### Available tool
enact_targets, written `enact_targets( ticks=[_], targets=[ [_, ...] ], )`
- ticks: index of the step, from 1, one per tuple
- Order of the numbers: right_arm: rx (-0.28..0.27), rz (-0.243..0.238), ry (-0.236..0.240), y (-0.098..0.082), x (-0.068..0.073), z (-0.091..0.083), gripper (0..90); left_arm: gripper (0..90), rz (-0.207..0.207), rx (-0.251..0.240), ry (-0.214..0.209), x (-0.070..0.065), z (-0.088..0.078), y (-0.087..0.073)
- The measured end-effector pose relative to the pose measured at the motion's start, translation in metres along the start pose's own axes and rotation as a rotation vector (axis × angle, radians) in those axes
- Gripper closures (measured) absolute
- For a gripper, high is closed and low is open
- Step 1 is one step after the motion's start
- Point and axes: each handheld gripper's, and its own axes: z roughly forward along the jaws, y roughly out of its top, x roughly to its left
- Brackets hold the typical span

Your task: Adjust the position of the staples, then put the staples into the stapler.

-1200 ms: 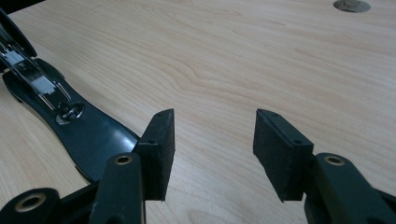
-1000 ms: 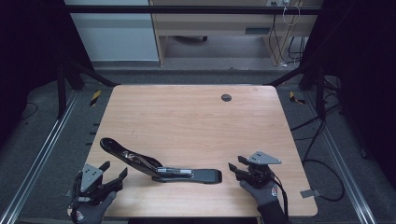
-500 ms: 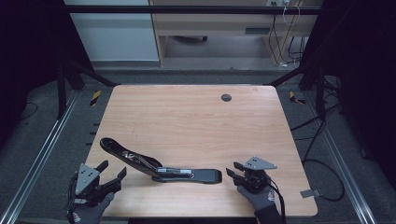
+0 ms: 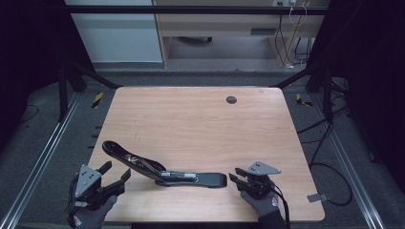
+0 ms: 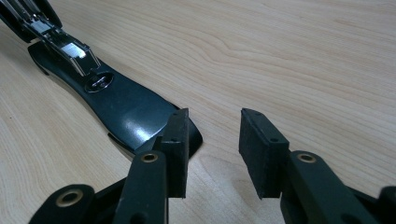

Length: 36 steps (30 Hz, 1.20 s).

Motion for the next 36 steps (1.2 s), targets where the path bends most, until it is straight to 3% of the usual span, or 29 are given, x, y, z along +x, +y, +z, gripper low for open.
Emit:
enact_targets(
  ticks=[7, 18, 29, 36],
  targets=[
    [-0.005, 0.003, 0.005, 0.002, 0.002, 0.0, 64.2, 25.4, -0.019, -0.01, -0.01, -0.001, 0.001, 0.012],
    [0.001, -0.006, 0.012, 0.002, 0.006, 0.001, 64.6, 25.4, -0.046, -0.029, 0.017, 0.005, 0.007, 0.037],
    [0.021, -0.018, 0.017, 0.0, 0.01, 0.006, 64.9, 31.1, -0.072, -0.058, 0.051, 0.006, 0.018, 0.043],
    [0.019, -0.015, 0.021, 0.0, 0.011, 0.006, 64.9, 38.5, -0.084, -0.062, 0.048, 0.005, 0.023, 0.046]
  ],
)
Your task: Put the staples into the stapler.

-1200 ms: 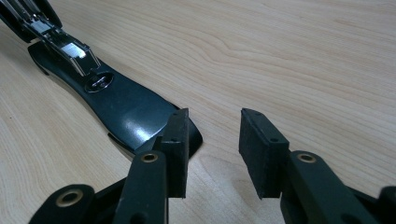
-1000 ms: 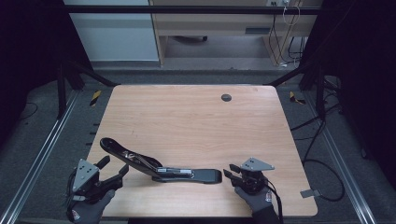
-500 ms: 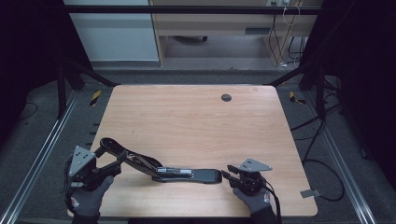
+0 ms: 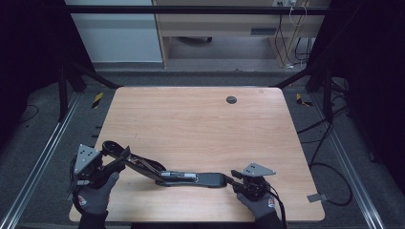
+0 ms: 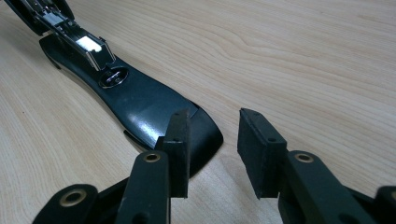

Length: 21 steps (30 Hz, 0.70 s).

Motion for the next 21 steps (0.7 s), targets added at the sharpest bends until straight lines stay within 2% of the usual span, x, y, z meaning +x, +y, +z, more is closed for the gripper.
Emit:
enact_targets(
  ticks=[4, 9, 14, 16, 21],
  targets=[
    [0.002, 0.0, 0.001, 0.0, 0.0009, 0.0008, 64.9, 42.0, 0.004, -0.008, 0.007, -0.0019, 0.0011, 0.0004],
    [0.005, 0.005, -0.003, 0.0001, 0.0008, 0.0006, 64.7, 48.4, -0.008, -0.014, 0.012, -0.0014, 0.0017, 0.0007],
    [0.008, 0.007, -0.005, 0.0008, 0.0004, 0.0009, 64.7, 54.7, -0.037, -0.022, 0.008, 0.0013, 0.0002, 0.0008],
    [0.009, 0.003, -0.004, 0.0011, 0.0002, 0.0009, 64.8, 56.8, -0.032, -0.025, 0.015, 0.0022, -0.0001, 0.0005],
    [0.005, 0.004, -0.005, 0.0013, 0.0007, 0.0007, 64.9, 57.9, -0.037, -0.029, 0.016, 0.0021, -0.0003, 0.0009]
  ],
)
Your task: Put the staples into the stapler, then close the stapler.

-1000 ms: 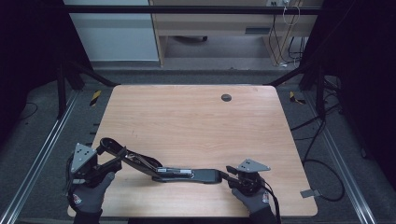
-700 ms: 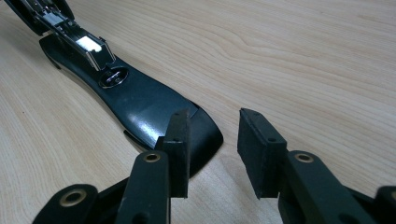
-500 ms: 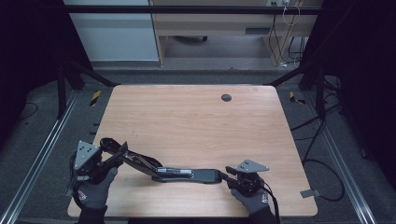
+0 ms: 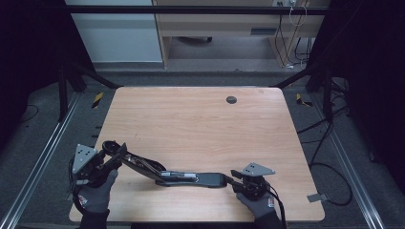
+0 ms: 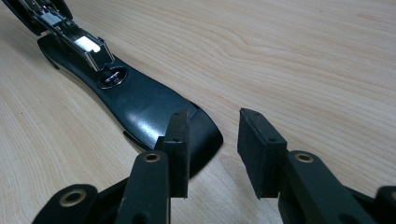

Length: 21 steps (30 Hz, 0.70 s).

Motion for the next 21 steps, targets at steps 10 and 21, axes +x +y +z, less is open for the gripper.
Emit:
enact_targets(
  ticks=[10, 21],
  targets=[
    [0.009, -0.008, 0.006, 0.0, 0.004, 0.005, 72.0, 59.2, -0.001, -0.023, 0.0, -0.007, 0.0, 0.002],
    [0.026, -0.007, 0.02, -0.001, 0.01, 0.012, 87.2, 60.1, -0.009, -0.032, -0.003, -0.012, 0.001, 0.003]
  ],
)
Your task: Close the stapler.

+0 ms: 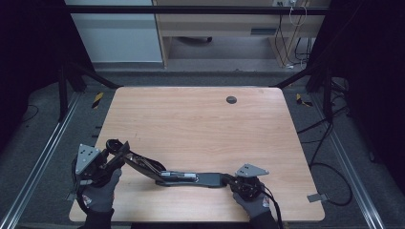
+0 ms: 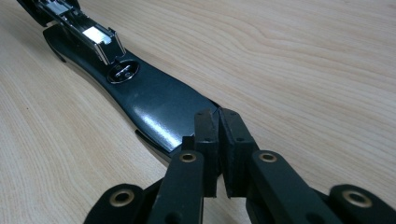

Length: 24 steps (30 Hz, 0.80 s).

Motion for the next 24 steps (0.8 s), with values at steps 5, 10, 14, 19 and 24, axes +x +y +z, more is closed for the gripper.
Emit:
enact_targets(
  ticks=[5, 10, 14, 19, 24],
  targets=[
    [0.008, 0.01, 0.011, -0.001, 0.0, 0.003, 89.2, 60.5, 0.006, -0.012, 0.004, -0.003, 0.001, 0.001],
    [0.008, 0.001, 0.024, -0.001, 0.002, 0.004, 89.5, 61.0, 0.004, -0.015, 0.005, -0.006, 0.001, 0.002],
    [0.01, -0.004, 0.029, -0.002, 0.003, 0.005, 90.0, 61.6, 0.011, -0.023, 0.003, -0.01, 0.002, 0.004],
    [0.012, 0.002, 0.031, -0.002, 0.003, 0.005, 90.0, 62.2, 0.009, -0.023, -0.005, -0.015, 0.003, 0.005],
    [0.01, 0.005, 0.03, -0.003, 0.003, 0.005, 90.0, 67.0, 0.006, -0.037, -0.02, -0.019, 0.003, 0.007]
  ],
)
